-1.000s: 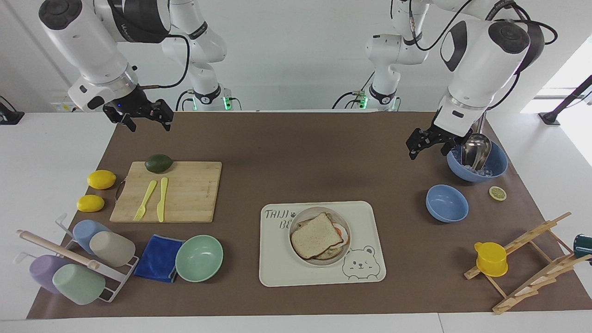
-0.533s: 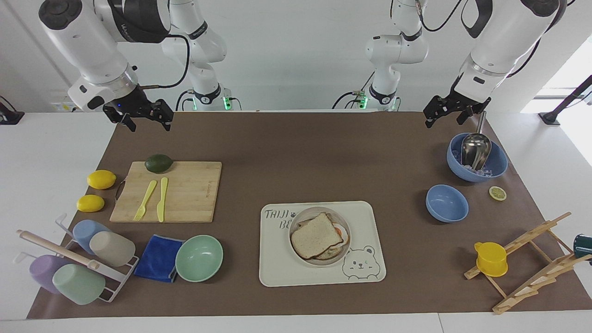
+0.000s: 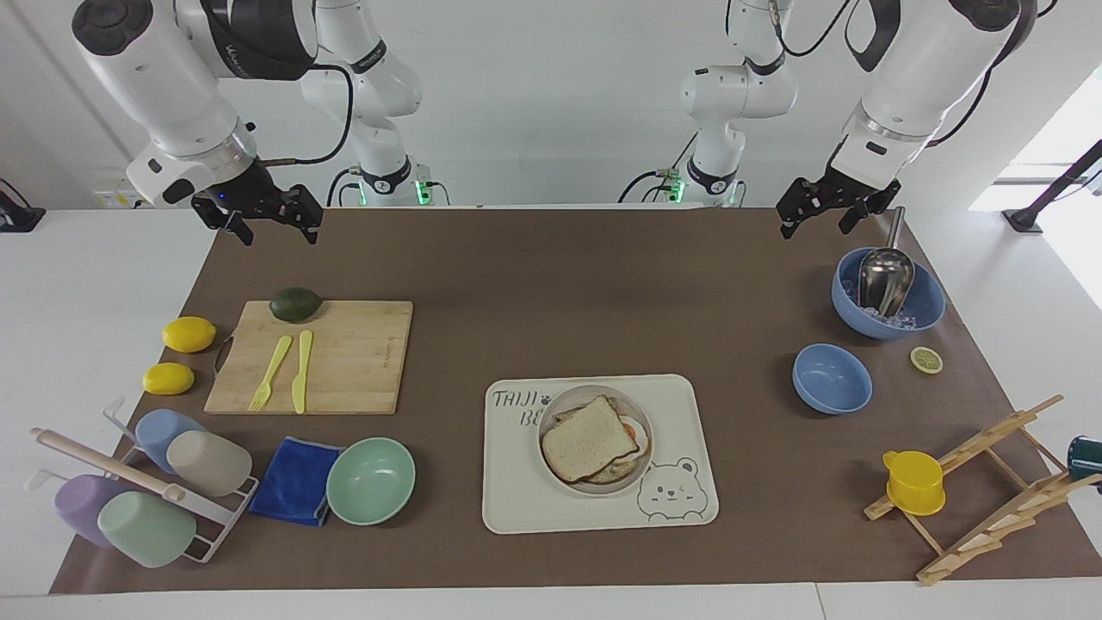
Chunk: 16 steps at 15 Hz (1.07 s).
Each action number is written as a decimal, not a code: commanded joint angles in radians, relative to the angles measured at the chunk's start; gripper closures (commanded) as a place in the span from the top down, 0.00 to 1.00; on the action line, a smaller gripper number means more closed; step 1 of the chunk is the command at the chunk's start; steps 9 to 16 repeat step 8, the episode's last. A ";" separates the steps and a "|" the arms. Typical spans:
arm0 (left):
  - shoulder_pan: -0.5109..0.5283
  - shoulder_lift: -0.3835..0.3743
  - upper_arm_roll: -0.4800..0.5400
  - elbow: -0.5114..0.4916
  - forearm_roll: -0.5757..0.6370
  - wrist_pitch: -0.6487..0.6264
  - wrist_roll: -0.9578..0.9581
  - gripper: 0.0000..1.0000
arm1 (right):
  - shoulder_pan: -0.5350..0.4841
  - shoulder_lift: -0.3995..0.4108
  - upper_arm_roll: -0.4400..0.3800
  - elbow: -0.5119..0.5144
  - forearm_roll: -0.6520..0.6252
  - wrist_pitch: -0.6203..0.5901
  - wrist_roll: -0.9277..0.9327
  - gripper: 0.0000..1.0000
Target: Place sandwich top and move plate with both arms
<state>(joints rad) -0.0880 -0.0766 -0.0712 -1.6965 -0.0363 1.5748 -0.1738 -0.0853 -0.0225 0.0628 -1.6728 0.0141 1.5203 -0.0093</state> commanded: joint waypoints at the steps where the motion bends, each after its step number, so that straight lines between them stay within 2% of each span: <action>1: -0.015 -0.005 0.004 0.012 -0.011 -0.013 0.002 1.00 | -0.008 -0.013 0.005 -0.007 0.001 0.003 -0.015 1.00; 16: -0.015 -0.008 0.004 0.003 -0.011 -0.012 0.007 1.00 | -0.008 -0.013 0.005 -0.007 0.001 0.003 -0.015 1.00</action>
